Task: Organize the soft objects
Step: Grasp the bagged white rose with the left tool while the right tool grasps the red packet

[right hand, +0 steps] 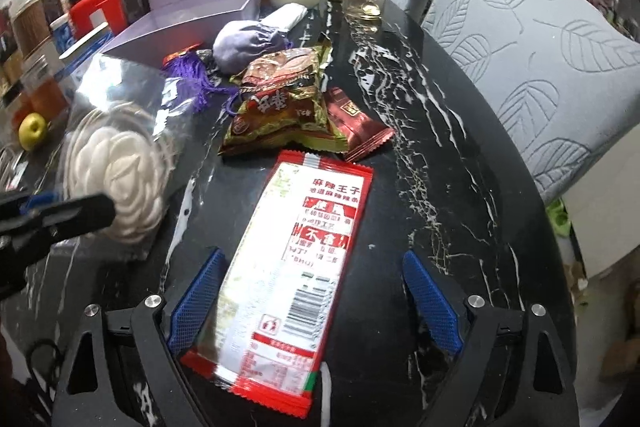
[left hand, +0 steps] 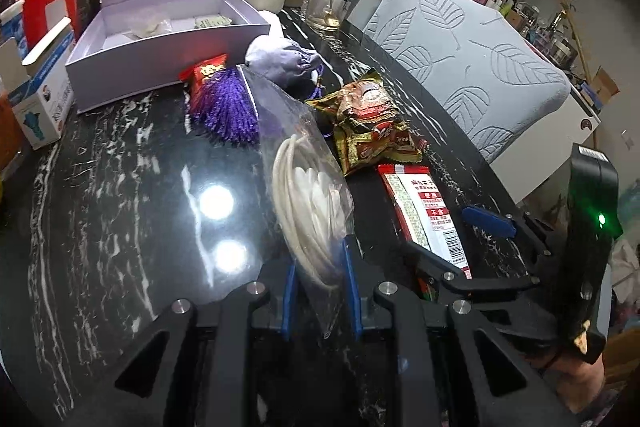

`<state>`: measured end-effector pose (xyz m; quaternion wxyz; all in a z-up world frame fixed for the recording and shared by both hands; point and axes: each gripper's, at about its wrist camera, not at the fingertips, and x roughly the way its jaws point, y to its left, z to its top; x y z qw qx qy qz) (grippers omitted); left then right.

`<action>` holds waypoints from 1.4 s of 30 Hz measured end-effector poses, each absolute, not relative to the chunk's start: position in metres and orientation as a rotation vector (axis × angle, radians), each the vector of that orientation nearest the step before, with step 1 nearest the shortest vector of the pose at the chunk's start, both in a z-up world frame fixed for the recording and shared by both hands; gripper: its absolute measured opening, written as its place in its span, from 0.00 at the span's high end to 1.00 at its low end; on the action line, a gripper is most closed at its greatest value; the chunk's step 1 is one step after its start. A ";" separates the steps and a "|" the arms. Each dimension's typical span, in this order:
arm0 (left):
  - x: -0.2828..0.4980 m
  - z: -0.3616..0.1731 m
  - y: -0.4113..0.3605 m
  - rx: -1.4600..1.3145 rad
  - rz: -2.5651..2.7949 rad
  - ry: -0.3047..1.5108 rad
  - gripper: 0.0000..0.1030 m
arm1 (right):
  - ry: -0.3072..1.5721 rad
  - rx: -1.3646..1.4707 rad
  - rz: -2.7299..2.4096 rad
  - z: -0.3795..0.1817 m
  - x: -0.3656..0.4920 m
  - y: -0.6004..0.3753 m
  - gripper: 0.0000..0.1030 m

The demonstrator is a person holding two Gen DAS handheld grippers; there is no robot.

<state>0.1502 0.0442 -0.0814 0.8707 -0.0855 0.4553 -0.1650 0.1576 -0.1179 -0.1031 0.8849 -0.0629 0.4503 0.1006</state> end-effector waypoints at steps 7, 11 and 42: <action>0.157 -0.086 0.044 -0.213 -0.367 0.950 0.80 | 0.907 -0.145 0.238 -0.098 0.153 -0.123 0.52; 0.157 -0.086 0.044 -0.204 -0.379 0.938 0.80 | 0.905 -0.133 0.246 -0.096 0.153 -0.123 0.53; 0.163 -0.087 0.038 -0.146 -0.323 0.925 0.82 | 0.914 -0.015 0.308 -0.089 0.135 -0.136 0.56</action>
